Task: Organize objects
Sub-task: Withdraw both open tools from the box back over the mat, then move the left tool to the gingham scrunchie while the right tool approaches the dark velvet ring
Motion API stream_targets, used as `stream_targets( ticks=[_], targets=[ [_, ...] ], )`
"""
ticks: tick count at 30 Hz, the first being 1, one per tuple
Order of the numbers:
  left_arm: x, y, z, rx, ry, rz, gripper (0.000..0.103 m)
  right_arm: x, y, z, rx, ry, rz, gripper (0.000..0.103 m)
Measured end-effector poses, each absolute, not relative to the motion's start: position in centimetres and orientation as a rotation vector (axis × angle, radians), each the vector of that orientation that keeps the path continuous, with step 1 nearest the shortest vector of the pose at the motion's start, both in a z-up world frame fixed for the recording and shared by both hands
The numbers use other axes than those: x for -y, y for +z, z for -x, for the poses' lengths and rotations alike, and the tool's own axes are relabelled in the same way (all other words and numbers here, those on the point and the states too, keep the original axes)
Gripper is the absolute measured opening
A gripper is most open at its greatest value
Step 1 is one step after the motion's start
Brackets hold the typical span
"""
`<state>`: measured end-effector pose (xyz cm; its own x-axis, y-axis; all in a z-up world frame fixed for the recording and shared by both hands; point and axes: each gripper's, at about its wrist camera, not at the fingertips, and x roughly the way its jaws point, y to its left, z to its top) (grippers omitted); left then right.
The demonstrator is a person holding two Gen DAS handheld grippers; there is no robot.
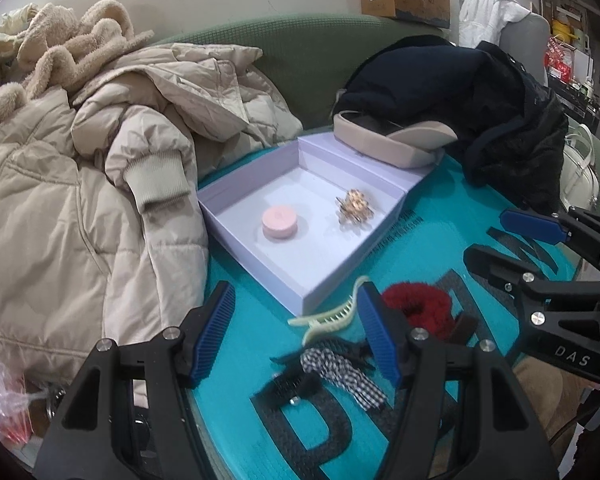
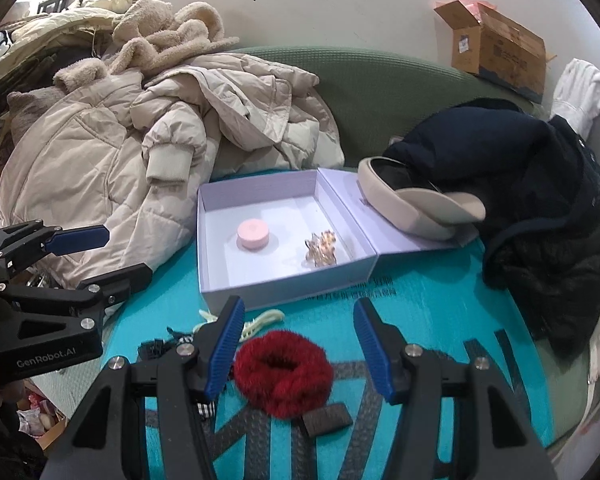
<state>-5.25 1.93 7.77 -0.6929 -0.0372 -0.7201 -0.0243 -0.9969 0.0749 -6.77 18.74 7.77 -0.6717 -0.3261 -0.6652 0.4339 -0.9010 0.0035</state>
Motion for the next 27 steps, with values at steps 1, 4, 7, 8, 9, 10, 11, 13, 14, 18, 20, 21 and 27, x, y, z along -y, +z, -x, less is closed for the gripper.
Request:
stream_targets(
  ticks=[1,4,7,8,9,10,11,13,14,18,20,21,27],
  targets=[
    [-2.0,7.6,5.1,0.119,-2.880,-1.235,0.062,-18.9,7.6,6.5,-0.215,-2.537,-0.972,0.057],
    [-2.2,7.0,4.5,0.097,-2.882,-1.262,0.062,-19.4,7.1,6.0,-0.210,-2.539,-0.987,0.057],
    [-2.4,6.6,3.9,0.076,-2.892,-1.279,0.062,-19.8,6.7,5.6,-0.197,-2.537,-1.003,0.057],
    [-2.4,6.6,3.8,0.077,-2.892,-1.280,0.062,-19.9,6.5,5.5,-0.192,-2.537,-1.009,0.057],
    [-2.5,6.5,3.6,0.080,-2.890,-1.281,0.062,-20.0,6.3,5.3,-0.186,-2.536,-1.018,0.057],
    [-2.6,6.3,3.4,0.080,-2.889,-1.286,0.062,-20.1,6.1,5.2,-0.182,-2.536,-1.023,0.057],
    [-2.6,6.2,3.3,0.072,-2.889,-1.287,0.062,-20.2,5.9,5.1,-0.176,-2.534,-1.029,0.057],
    [-2.5,5.8,2.9,0.050,-2.887,-1.291,0.062,-20.5,5.3,4.9,-0.158,-2.532,-1.046,0.057],
    [-2.5,5.5,2.7,0.045,-2.885,-1.298,0.062,-20.6,5.0,4.8,-0.151,-2.531,-1.055,0.057],
    [-2.6,4.1,2.0,0.069,-2.854,-1.319,0.062,-20.8,3.6,4.4,-0.137,-2.526,-1.105,0.057],
    [-2.6,3.4,1.7,0.070,-2.844,-1.339,0.062,-21.1,3.1,4.2,-0.130,-2.529,-1.129,0.057],
    [-2.5,2.9,1.5,0.055,-2.844,-1.360,0.062,-21.1,2.8,4.0,-0.123,-2.527,-1.135,0.057],
    [-2.4,0.6,1.2,0.029,-2.834,-1.430,0.062,-21.7,0.7,3.2,-0.104,-2.500,-1.197,0.057]
  ],
)
